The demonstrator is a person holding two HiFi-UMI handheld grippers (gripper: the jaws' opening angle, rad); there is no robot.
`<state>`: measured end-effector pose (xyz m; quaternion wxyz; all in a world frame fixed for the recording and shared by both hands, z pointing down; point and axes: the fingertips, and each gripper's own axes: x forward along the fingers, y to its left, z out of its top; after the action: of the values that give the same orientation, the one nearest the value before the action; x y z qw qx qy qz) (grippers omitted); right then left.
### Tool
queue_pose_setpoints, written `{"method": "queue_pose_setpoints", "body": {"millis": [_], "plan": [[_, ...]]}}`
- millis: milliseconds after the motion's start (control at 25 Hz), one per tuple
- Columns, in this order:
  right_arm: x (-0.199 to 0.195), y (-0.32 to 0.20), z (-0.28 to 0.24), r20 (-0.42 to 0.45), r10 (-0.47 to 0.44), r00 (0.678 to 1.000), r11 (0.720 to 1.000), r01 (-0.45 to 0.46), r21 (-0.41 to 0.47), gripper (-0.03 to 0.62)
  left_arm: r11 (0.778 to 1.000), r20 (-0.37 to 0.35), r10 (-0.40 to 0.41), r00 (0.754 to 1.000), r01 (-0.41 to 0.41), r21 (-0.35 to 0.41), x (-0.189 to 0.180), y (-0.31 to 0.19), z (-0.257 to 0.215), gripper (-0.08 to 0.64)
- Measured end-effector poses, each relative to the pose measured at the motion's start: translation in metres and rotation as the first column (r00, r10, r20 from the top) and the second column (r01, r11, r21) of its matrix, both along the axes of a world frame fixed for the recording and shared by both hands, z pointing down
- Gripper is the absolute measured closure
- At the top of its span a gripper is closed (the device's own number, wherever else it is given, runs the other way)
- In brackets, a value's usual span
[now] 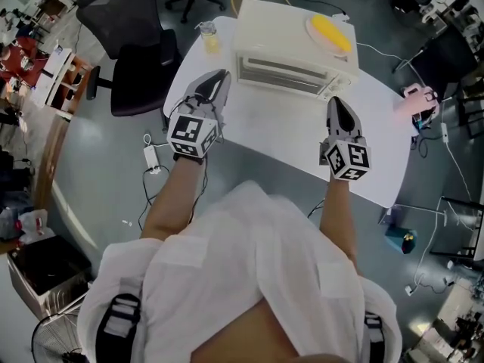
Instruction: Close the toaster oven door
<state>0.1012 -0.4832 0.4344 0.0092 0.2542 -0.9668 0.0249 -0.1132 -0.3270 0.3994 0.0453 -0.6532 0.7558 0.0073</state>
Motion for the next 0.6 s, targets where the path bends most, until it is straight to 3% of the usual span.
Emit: {"method": "queue_pose_setpoints", "body": {"millis": [280,600], "plan": [[0.046,0.025,-0.023,0.065,0.012,0.998,0.999,-0.014,0.028,0.588,0.999,0.001,-0.019,1.000,0.019,0.045,0.028,0.029,-0.023,0.529],[0.073,0.040,-0.042,0.069,-0.007,0.998,0.998,0.002,0.063,0.589,0.998,-0.002,-0.015,1.000,0.015,0.064,0.048,0.036,-0.037,0.529]]}}
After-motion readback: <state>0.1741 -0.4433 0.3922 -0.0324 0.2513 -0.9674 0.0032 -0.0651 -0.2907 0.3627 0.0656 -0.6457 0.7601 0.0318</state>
